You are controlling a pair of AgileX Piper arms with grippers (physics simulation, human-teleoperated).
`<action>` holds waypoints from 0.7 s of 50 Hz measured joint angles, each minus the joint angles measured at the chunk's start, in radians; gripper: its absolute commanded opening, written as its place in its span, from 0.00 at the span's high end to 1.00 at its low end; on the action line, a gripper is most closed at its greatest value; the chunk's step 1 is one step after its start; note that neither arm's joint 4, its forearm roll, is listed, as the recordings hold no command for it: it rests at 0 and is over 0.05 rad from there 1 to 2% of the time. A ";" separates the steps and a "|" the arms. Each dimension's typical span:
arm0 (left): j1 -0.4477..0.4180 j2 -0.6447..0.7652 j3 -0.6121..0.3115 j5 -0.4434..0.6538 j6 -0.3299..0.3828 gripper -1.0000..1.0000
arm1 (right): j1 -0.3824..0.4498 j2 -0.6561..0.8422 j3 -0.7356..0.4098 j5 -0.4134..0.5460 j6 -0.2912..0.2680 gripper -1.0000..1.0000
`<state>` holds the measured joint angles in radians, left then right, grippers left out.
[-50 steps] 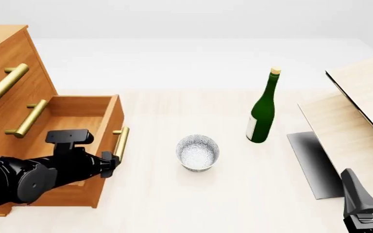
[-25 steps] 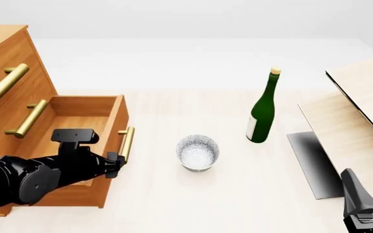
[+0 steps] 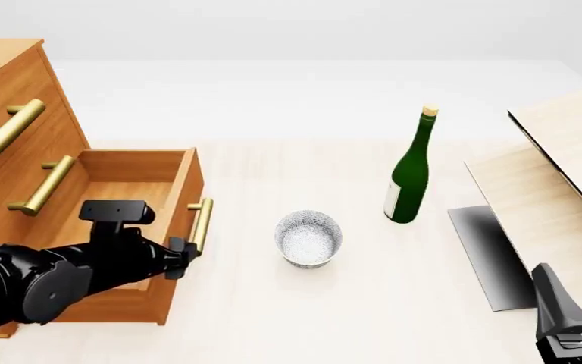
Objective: Put the bowl in the bottom drawer of the cabinet and close it.
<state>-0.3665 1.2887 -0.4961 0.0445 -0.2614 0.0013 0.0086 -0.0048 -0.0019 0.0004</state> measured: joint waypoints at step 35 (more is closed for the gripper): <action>0.007 -0.112 -0.024 0.071 0.073 0.00 | 0.000 0.000 0.000 0.000 0.000 0.00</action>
<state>-0.3591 1.1764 -0.5204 0.1158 -0.1889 0.0013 0.0086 -0.0048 -0.0019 0.0004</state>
